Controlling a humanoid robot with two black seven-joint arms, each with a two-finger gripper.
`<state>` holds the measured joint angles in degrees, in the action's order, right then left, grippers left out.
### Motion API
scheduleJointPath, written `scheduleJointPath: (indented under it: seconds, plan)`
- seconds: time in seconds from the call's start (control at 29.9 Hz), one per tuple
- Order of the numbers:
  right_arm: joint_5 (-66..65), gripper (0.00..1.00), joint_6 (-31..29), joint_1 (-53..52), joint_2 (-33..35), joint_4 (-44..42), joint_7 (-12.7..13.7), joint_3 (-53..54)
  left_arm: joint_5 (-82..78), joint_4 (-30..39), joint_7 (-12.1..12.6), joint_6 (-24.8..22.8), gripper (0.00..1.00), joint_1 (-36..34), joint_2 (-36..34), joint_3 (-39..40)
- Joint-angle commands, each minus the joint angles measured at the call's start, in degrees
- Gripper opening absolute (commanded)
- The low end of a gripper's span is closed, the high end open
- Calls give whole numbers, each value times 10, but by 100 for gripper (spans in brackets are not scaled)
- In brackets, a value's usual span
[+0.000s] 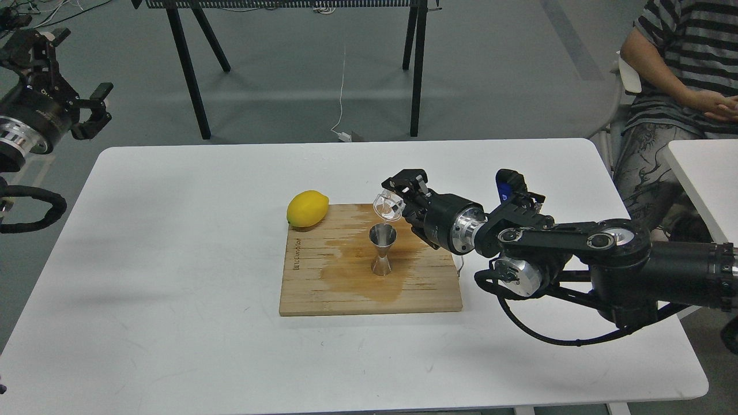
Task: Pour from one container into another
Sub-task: 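Tilt the glass cup with the right gripper to pour into the jigger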
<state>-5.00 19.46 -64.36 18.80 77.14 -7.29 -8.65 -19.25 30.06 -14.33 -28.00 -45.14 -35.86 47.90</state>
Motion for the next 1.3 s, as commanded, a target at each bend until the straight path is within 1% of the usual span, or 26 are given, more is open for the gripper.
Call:
scheduleJointPath:
  seconds: [0.0, 0.7, 1.27]
  plan:
    - [0, 2, 0, -4, -1, -1, 0, -10, 0, 0, 0, 0, 99, 0, 0, 0]
    - [-8, 2, -4, -43, -11, -3, 0, -55, 0, 0, 0, 0, 99, 0, -1, 0]
    - [-8, 2, -4, -47, -11, -3, 0, -57, 0, 0, 0, 0, 99, -1, -1, 0]
